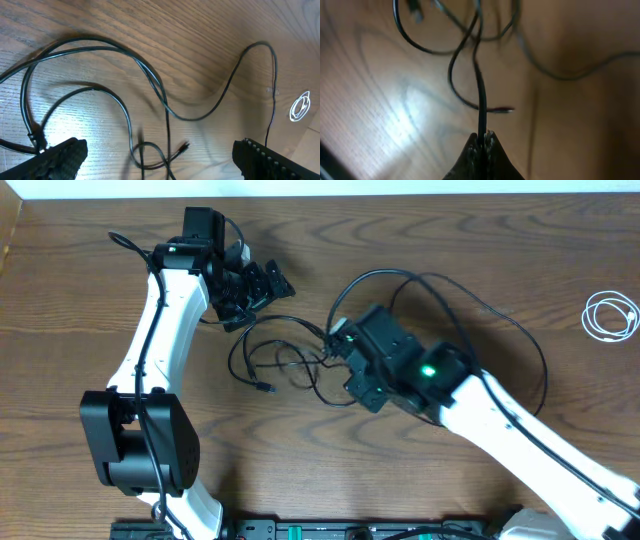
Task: Untangle cables
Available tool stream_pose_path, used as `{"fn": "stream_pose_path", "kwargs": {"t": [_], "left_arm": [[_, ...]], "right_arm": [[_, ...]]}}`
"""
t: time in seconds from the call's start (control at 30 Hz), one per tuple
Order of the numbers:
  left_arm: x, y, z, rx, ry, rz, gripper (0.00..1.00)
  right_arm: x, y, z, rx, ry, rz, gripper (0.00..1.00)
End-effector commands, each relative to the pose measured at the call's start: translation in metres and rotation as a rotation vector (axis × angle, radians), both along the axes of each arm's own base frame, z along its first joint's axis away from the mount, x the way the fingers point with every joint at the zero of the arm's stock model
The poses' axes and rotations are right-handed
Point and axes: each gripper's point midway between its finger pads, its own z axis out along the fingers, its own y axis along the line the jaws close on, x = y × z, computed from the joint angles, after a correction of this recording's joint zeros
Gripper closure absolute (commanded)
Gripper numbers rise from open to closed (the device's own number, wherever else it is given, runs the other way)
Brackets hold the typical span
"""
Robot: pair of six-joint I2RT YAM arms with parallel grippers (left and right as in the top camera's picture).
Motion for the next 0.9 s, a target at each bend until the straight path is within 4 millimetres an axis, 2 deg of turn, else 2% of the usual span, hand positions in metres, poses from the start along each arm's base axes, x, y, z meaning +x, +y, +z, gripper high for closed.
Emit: {"fn": "stream_pose_path", "kwargs": {"t": [0.0, 0.2, 0.33, 0.57, 0.87], "left_arm": [[0.004, 0.0, 0.014, -0.013, -0.03, 0.008, 0.02], [0.003, 0.0, 0.013, -0.013, -0.029, 0.008, 0.02], [0.003, 0.0, 0.013, -0.013, -0.029, 0.008, 0.02], [0.003, 0.0, 0.013, -0.013, -0.029, 0.008, 0.02], [0.003, 0.0, 0.013, -0.012, -0.03, 0.008, 0.02]], "right_arm": [[0.014, -0.013, 0.043, 0.024, -0.167, -0.062, 0.99], [0.028, -0.023, 0.105, 0.136, -0.379, -0.136, 0.99], [0.032, -0.023, 0.135, 0.202, -0.477, -0.15, 0.99], [0.04, -0.02, 0.155, 0.189, -0.591, -0.092, 0.99], [0.065, -0.048, 0.189, 0.071, -0.804, -0.224, 0.99]]}}
